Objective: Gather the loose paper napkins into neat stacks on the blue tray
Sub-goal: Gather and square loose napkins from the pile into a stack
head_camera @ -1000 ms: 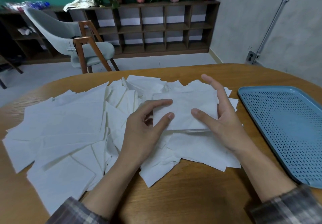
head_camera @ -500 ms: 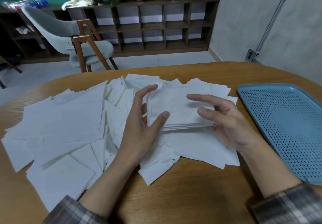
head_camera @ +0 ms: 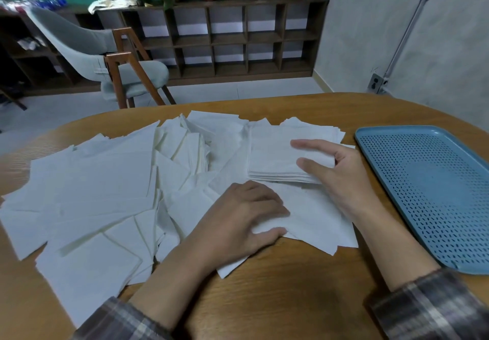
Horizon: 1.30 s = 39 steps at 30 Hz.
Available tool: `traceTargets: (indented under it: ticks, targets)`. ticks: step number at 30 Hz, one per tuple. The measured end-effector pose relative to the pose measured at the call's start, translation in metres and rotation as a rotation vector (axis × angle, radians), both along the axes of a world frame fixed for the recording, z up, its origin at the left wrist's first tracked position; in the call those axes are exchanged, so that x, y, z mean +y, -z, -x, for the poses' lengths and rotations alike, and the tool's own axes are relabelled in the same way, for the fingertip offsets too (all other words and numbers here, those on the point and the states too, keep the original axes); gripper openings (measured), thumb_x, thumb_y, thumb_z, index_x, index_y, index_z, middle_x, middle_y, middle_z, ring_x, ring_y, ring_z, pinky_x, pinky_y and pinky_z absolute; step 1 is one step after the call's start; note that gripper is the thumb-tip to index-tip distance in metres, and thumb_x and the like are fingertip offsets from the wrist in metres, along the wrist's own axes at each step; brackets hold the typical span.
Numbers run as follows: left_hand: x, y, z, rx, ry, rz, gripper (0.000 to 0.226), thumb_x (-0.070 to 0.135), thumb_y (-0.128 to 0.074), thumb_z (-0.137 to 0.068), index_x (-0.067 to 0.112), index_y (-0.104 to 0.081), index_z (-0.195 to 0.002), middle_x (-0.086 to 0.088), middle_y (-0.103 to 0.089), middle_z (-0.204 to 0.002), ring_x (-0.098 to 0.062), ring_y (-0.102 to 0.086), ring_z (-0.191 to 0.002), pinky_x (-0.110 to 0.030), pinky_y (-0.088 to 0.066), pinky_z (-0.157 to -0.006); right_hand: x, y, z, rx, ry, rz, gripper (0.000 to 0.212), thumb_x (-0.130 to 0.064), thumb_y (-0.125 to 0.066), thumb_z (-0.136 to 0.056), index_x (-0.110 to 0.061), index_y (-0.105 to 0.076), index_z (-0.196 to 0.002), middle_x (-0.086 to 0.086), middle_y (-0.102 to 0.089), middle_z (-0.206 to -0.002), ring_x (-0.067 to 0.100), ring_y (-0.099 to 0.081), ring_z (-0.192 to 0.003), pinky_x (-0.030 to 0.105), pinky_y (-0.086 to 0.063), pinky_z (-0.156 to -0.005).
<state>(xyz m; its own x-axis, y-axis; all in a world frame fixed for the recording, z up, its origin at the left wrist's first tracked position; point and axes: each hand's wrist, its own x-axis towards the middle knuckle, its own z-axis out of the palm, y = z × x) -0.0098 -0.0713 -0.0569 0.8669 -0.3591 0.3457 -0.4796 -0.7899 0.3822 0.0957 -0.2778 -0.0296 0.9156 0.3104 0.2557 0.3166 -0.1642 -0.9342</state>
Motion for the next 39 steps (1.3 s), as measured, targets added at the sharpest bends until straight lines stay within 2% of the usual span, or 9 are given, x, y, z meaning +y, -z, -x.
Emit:
traceTargets:
  ticks: [8, 11, 13, 16, 18, 21, 25, 33, 39]
  targets:
    - [-0.001, -0.01, 0.005, 0.002, -0.083, 0.281, 0.019, 0.036, -0.066, -0.104, 0.026, -0.081, -0.107, 0.019, -0.076, -0.106, 0.003, -0.067, -0.103, -0.031, -0.051, -0.093, 0.0, -0.001, 0.0, 0.023, -0.036, 0.019, 0.033, 0.0, -0.067, -0.096, -0.025, -0.079, -0.114, -0.024, -0.076, -0.117, -0.01, -0.061, -0.121, 0.001, -0.039, -0.095]
    - [0.0, -0.013, 0.005, 0.004, -0.145, 0.383, 0.018, 0.033, -0.065, -0.104, 0.025, -0.081, -0.103, 0.021, -0.076, -0.101, 0.003, -0.069, -0.097, -0.026, -0.051, -0.088, 0.001, -0.005, 0.004, 0.075, -0.116, -0.045, 0.027, -0.006, -0.064, -0.099, -0.022, -0.079, -0.116, -0.019, -0.076, -0.12, -0.005, -0.061, -0.124, 0.014, -0.042, -0.101]
    - [0.001, -0.017, 0.006, 0.01, -0.178, 0.484, 0.019, 0.031, -0.065, -0.104, 0.022, -0.081, -0.099, 0.021, -0.076, -0.097, 0.0, -0.07, -0.094, -0.018, -0.049, -0.081, 0.001, -0.008, 0.007, 0.118, -0.121, -0.085, 0.025, -0.024, -0.059, -0.103, -0.02, -0.081, -0.114, -0.016, -0.076, -0.121, -0.005, -0.061, -0.123, 0.02, -0.039, -0.102]
    - [0.002, -0.024, 0.008, 0.016, -0.232, 0.629, 0.017, 0.029, -0.064, -0.102, 0.025, -0.08, -0.097, 0.021, -0.076, -0.094, -0.001, -0.071, -0.093, -0.012, -0.046, -0.077, -0.001, -0.008, 0.007, 0.28, -0.222, -0.168, 0.06, -0.07, -0.052, -0.096, -0.021, -0.082, -0.112, -0.001, -0.078, -0.115, 0.014, -0.071, -0.112, 0.032, -0.052, -0.091]
    - [0.006, -0.026, 0.008, 0.013, -0.28, 0.68, 0.014, 0.026, -0.067, -0.101, 0.028, -0.08, -0.097, 0.023, -0.077, -0.095, 0.001, -0.071, -0.095, -0.011, -0.047, -0.078, -0.001, -0.006, 0.008, 0.321, -0.315, -0.199, 0.072, -0.081, -0.062, -0.081, -0.018, -0.081, -0.112, 0.011, -0.077, -0.115, 0.026, -0.074, -0.107, 0.035, -0.058, -0.084]
    - [0.014, -0.026, 0.004, 0.006, -0.365, 0.721, 0.009, 0.025, -0.075, -0.097, 0.029, -0.082, -0.098, 0.026, -0.077, -0.096, 0.004, -0.07, -0.099, -0.011, -0.047, -0.08, 0.003, -0.001, 0.007, 0.207, -0.26, -0.099, 0.035, -0.047, -0.076, -0.092, -0.019, -0.081, -0.113, 0.004, -0.079, -0.117, 0.022, -0.074, -0.113, 0.042, -0.055, -0.099]
    - [0.021, -0.027, 0.003, -0.008, -0.429, 0.751, 0.006, 0.025, -0.08, -0.093, 0.029, -0.083, -0.095, 0.024, -0.078, -0.094, 0.003, -0.07, -0.1, -0.013, -0.049, -0.084, 0.004, 0.001, 0.01, 0.102, -0.238, 0.049, 0.024, -0.026, -0.075, -0.097, -0.023, -0.077, -0.121, -0.008, -0.076, -0.124, 0.012, -0.067, -0.123, 0.038, -0.048, -0.112]
    - [0.018, -0.03, 0.002, -0.04, -0.503, 0.789, 0.006, 0.026, -0.078, -0.095, 0.029, -0.081, -0.091, 0.023, -0.078, -0.092, 0.001, -0.071, -0.097, -0.016, -0.052, -0.084, 0.013, -0.004, 0.021, -0.013, -0.292, 0.076, 0.067, -0.031, -0.077, -0.09, -0.048, -0.048, -0.149, -0.031, -0.05, -0.147, -0.006, -0.048, -0.137, 0.01, -0.041, -0.103]
    - [0.016, -0.035, 0.002, -0.054, -0.512, 0.825, 0.004, 0.025, -0.08, -0.094, 0.026, -0.083, -0.091, 0.022, -0.078, -0.091, 0.002, -0.072, -0.096, -0.015, -0.052, -0.081, 0.017, -0.005, 0.025, -0.041, -0.303, 0.147, 0.08, -0.039, -0.075, -0.092, -0.059, -0.028, -0.154, -0.04, -0.029, -0.158, -0.011, -0.031, -0.147, 0.024, -0.032, -0.117]
